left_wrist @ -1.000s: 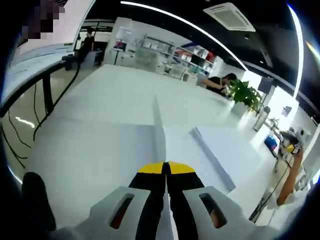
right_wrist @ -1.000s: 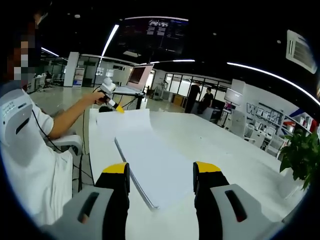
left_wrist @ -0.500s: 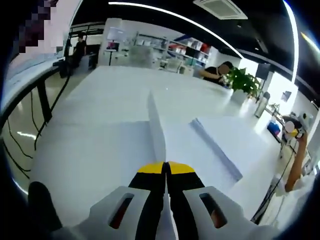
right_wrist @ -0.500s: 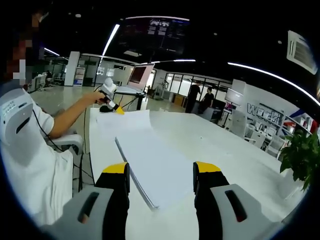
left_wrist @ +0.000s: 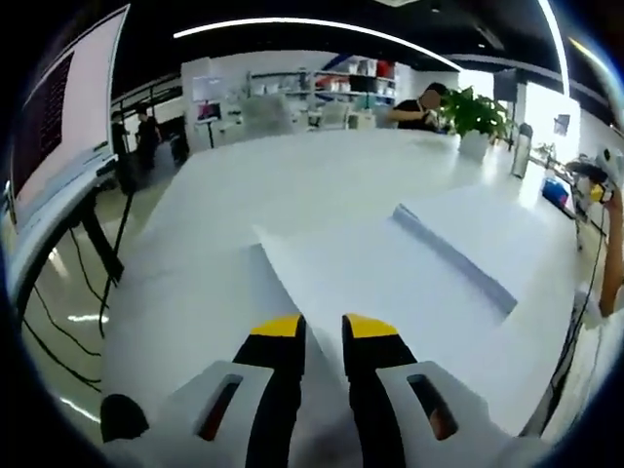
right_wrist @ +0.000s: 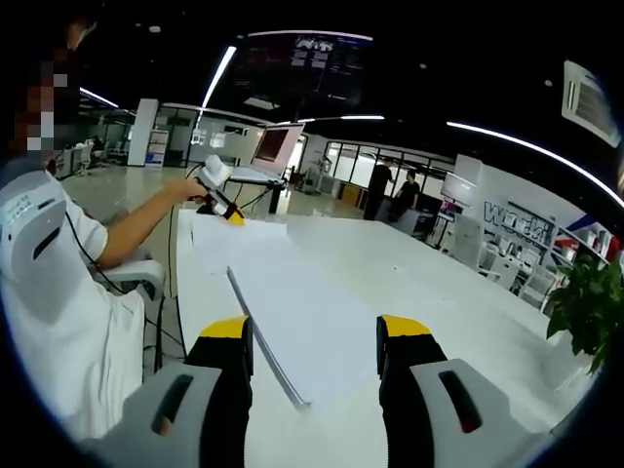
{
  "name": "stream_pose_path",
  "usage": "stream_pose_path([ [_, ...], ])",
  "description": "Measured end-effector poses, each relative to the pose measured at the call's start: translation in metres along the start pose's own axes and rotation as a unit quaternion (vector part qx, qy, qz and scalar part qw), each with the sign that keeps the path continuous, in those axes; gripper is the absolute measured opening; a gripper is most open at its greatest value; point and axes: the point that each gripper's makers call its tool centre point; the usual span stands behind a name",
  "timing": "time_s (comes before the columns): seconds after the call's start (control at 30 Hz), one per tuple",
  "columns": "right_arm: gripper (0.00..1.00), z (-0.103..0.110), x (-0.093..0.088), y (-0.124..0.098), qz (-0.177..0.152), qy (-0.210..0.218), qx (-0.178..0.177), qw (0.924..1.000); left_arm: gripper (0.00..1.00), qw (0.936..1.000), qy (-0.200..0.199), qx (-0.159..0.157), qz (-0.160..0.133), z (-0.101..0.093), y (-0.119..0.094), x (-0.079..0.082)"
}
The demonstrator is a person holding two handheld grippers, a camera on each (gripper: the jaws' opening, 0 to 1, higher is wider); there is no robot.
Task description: Grasp the top corner of one sheet in the document stack and pull a single sheet out from the document stack, separating that one sheet from the rest and lifting it clear until the single sheet is fully removed from the stack
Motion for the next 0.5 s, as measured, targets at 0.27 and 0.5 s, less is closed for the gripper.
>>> stream_pose_path([
  [0.27,0.51,-0.001,-0.001,0.000,0.001,0.004,-0.001,1.0000,0.24,0.9991,0.038,0.002,0.020,0.000,0.002,-0.012],
  [0.5,0.51,-0.001,0.000,-0.001,-0.001,0.004,-0.002,1.0000,0.36,0.9985,0.048,0.021,0.015,0.010,0.002,-0.009],
])
Point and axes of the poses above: the point that each gripper's makers call its tool centre point, and the gripper's own axes: y roughly forward along the fingers, z roughly to its left, x roughly out of its top, and after that the axes turned 5 degrees about x, right-handed
